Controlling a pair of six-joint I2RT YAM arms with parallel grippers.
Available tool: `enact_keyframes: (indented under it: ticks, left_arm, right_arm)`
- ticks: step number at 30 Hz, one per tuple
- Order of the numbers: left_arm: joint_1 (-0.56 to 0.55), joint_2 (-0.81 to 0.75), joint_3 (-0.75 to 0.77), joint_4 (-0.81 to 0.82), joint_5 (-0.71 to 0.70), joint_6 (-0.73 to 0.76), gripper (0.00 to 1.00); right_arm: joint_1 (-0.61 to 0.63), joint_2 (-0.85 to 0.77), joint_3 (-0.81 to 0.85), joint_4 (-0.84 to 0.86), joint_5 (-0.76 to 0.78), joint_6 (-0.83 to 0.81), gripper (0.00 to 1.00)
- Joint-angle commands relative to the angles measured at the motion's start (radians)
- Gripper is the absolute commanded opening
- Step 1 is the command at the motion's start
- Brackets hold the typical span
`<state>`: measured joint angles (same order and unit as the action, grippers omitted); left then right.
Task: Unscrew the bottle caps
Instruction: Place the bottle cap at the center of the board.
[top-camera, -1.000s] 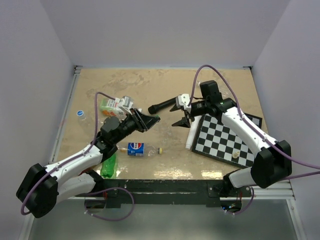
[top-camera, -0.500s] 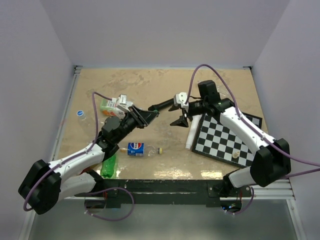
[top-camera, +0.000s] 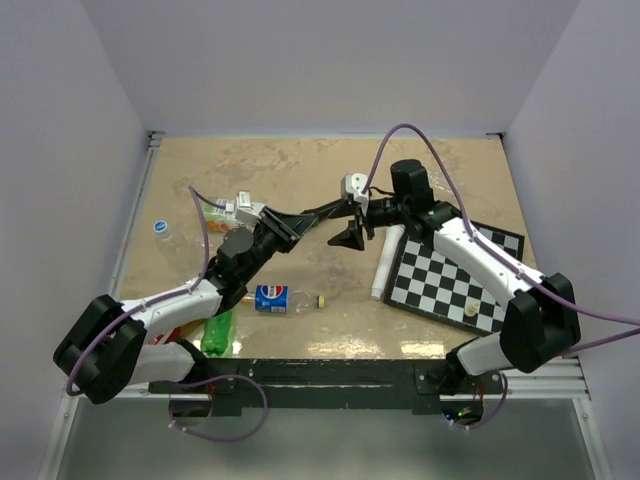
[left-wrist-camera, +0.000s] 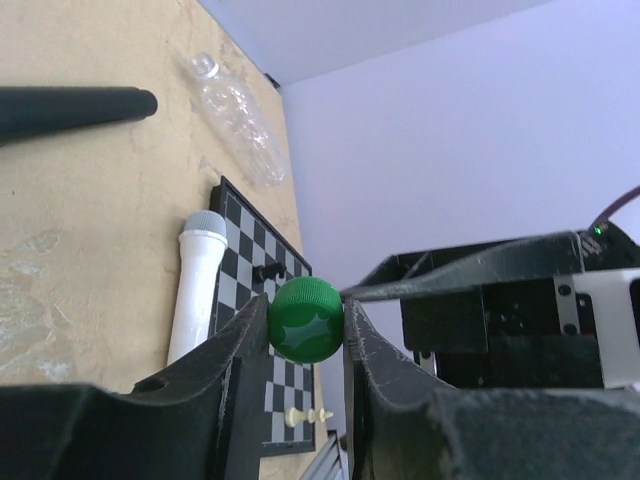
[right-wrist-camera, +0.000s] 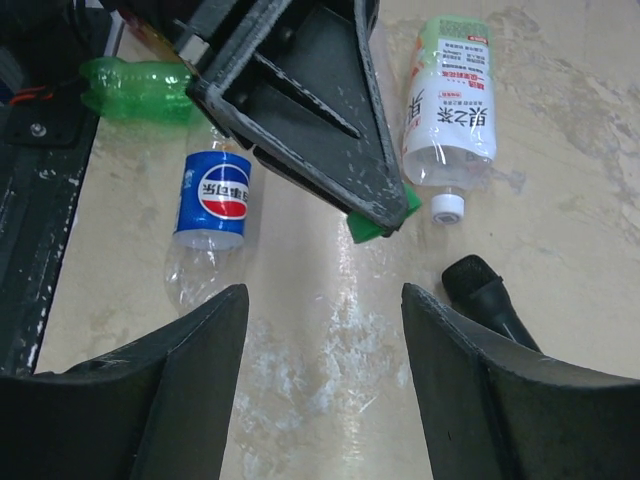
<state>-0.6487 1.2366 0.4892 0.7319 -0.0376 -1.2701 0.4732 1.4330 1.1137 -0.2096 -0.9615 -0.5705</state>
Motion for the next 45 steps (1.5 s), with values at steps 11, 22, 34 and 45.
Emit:
enact_keyframes:
  ticks: [11,22,34,45]
  left_arm:
    - [-0.017,0.118,0.098,0.092,-0.131,-0.164,0.00]
    - [-0.022,0.129,0.097,0.103,-0.162,-0.193,0.00]
    - [-0.025,0.129,0.098,0.106,-0.186,-0.262,0.00]
    - [-0.034,0.147,0.100,0.130,-0.174,-0.288,0.00]
  right_arm:
    - [0.045,0.006,-0.091,0.439,0.062,0.495,0.61]
    - [0.064,0.037,-0.098,0.487,0.280,0.596,0.59]
    - [0.116,0.069,-0.097,0.515,0.382,0.638,0.56]
    - [0.123,0.044,-0.129,0.590,0.467,0.705,0.49]
